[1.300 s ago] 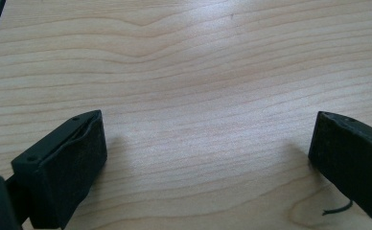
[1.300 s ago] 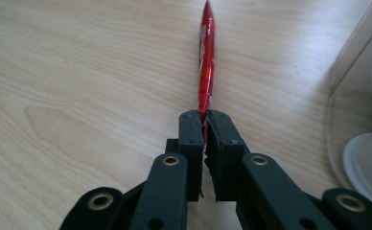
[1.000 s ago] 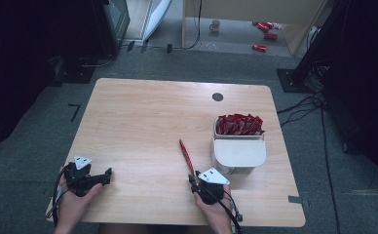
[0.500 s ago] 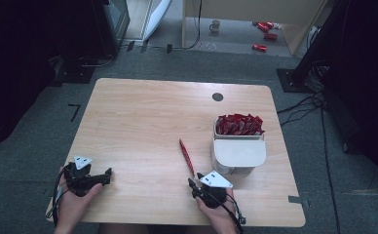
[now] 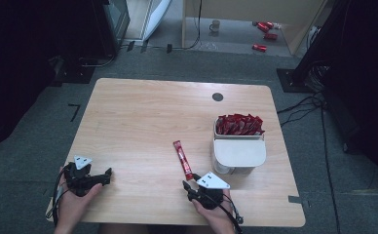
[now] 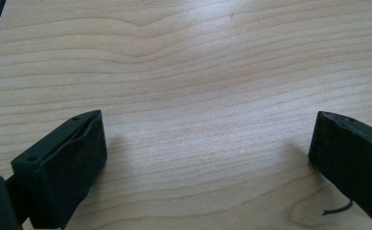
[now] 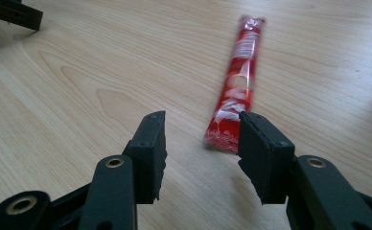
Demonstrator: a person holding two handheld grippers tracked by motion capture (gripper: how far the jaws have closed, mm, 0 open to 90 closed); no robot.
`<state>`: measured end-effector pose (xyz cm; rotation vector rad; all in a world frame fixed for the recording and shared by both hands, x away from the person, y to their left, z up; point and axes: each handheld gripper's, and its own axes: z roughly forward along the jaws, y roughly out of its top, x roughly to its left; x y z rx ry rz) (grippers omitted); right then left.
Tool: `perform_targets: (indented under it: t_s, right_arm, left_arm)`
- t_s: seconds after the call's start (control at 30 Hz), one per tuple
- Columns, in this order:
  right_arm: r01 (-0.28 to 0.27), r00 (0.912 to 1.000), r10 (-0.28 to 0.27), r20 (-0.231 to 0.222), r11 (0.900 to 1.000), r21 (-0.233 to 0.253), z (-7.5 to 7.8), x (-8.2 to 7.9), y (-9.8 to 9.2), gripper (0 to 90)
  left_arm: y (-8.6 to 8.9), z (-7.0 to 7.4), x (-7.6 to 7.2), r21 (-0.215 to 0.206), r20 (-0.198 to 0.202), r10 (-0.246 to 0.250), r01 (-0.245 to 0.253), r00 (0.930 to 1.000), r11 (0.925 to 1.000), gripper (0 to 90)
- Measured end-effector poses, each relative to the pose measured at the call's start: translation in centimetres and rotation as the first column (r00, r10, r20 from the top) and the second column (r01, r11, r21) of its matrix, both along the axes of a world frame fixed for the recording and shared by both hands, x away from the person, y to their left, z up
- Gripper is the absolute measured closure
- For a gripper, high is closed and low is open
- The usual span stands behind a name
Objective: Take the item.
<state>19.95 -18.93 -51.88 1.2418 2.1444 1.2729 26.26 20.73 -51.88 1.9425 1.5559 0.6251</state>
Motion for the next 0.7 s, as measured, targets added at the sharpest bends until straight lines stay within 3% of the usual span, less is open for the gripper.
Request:
perform_targets:
  t_s: [0.37, 0.7]
  right_arm:
    - [0.051, 0.9984, -0.051, -0.024, 0.999, -0.004, 0.0, -0.2, -1.4, 49.1]
    - [0.129, 0.9890, -0.133, -0.066, 0.990, -0.049, -0.1, -0.8, -4.4, 20.9]
  left_arm:
    - [0.0, 0.0, 0.0, 0.000, 0.000, 0.000, 0.000, 1.0000, 1.0000, 0.0]
    - [0.0, 0.0, 0.0, 0.000, 0.000, 0.000, 0.000, 1.0000, 1.0000, 0.0]
